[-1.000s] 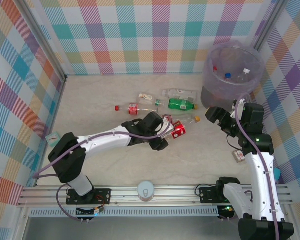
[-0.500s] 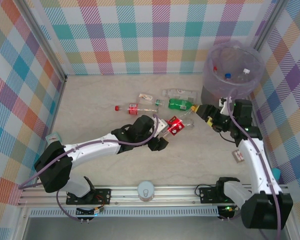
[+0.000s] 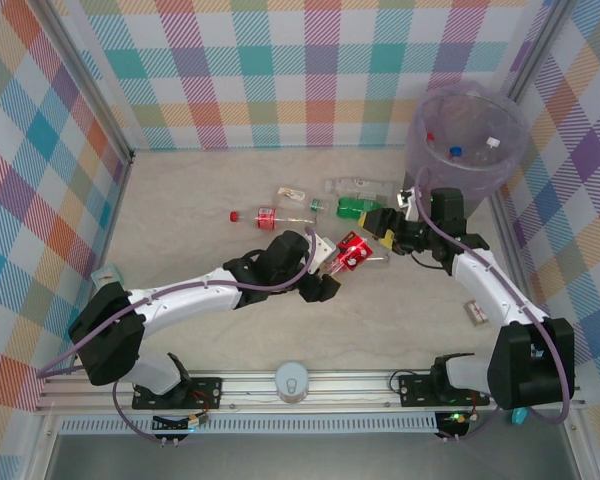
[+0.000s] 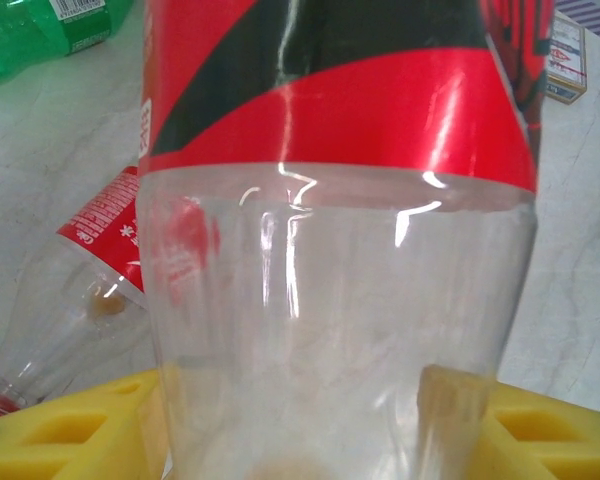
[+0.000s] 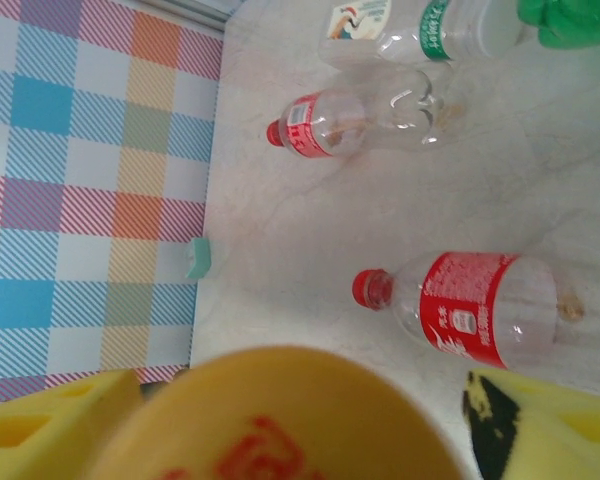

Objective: Put the plastic bottles in the bin

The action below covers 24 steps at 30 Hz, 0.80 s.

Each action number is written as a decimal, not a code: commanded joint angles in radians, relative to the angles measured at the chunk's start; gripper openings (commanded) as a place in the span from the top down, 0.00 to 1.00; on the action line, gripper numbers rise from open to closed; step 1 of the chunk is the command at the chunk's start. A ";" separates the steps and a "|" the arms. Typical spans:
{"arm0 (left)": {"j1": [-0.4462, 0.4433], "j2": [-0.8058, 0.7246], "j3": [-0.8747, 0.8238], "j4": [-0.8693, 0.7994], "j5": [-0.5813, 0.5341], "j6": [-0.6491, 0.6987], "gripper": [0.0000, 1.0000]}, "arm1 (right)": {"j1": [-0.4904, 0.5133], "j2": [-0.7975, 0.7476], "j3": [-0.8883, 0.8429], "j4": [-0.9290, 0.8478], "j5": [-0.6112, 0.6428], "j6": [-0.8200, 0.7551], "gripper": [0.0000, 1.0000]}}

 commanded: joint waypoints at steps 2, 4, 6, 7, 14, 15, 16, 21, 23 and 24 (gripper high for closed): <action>-0.010 -0.004 0.012 0.061 -0.001 -0.029 0.51 | 0.008 -0.012 -0.011 0.018 -0.006 0.004 0.27; -0.010 0.007 0.022 0.061 -0.008 -0.037 0.51 | 0.009 -0.020 -0.023 0.018 0.009 0.007 0.32; -0.010 0.015 0.030 0.056 -0.016 -0.037 0.51 | 0.008 -0.031 -0.028 0.005 0.028 0.005 0.35; -0.010 0.018 0.032 0.053 -0.020 -0.039 0.50 | 0.009 -0.037 -0.029 -0.003 0.040 0.003 0.36; -0.010 0.018 0.054 0.044 -0.055 -0.084 0.43 | 0.008 -0.078 -0.002 -0.045 0.111 0.002 0.48; -0.010 0.013 0.059 0.042 -0.068 -0.091 0.38 | 0.008 -0.083 0.017 -0.061 0.127 -0.003 0.49; -0.010 0.005 0.061 0.049 -0.076 -0.095 0.29 | 0.008 -0.085 0.039 -0.083 0.144 -0.012 0.50; -0.010 -0.049 0.054 0.075 -0.087 -0.109 0.01 | 0.006 -0.077 0.184 -0.207 0.260 -0.092 0.52; -0.010 -0.076 0.045 0.063 -0.111 -0.112 0.00 | 0.001 -0.068 0.270 -0.256 0.323 -0.129 0.53; -0.009 -0.086 0.042 0.049 -0.127 -0.111 0.00 | -0.004 -0.057 0.332 -0.289 0.343 -0.156 0.53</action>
